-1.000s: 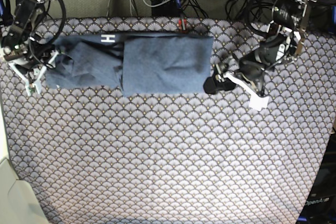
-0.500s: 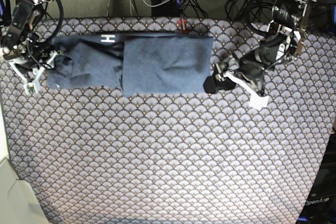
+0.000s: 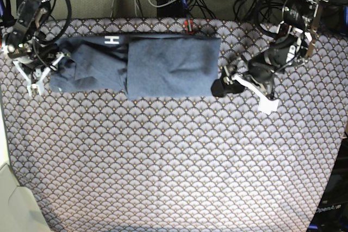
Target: Fold the T-shirt properly
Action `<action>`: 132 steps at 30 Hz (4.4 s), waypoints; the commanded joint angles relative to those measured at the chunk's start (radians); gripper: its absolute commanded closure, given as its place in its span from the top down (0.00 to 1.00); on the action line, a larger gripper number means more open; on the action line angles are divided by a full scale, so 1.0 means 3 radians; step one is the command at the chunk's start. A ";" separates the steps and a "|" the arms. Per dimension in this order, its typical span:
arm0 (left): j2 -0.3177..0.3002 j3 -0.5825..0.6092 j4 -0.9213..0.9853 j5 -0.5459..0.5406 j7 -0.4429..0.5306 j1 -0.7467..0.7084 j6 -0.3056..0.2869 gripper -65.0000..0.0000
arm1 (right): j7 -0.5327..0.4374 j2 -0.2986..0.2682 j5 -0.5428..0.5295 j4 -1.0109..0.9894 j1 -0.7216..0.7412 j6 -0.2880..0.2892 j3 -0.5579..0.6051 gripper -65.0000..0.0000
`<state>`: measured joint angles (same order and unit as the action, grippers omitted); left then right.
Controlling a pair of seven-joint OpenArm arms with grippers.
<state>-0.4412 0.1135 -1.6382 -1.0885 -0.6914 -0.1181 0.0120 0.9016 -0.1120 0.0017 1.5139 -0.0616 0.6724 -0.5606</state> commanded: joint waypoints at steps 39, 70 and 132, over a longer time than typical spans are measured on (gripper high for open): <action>-0.0020 -0.0023 -0.0040 -0.0057 0.0047 0.0033 -0.0027 0.66 | 0.0690 0.0018 -0.0223 0.0915 -0.0032 0.0086 0.0045 0.07; -0.0025 -0.0013 -0.0065 -0.0051 0.0047 0.0059 -0.0027 0.66 | 0.1339 -0.0289 -0.1287 0.0332 0.0172 0.0086 -0.0384 0.56; -0.0015 -0.0023 -0.0065 -0.0057 0.0047 0.0064 -0.0027 0.66 | 0.0992 -0.0207 -0.1287 -0.0328 0.0239 0.0086 -0.0083 0.56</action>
<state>-0.4351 0.1154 -1.6382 -1.0889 -0.6914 -0.1131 0.0147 1.1545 -0.1799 -0.3836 1.4178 0.0154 0.6907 -0.5907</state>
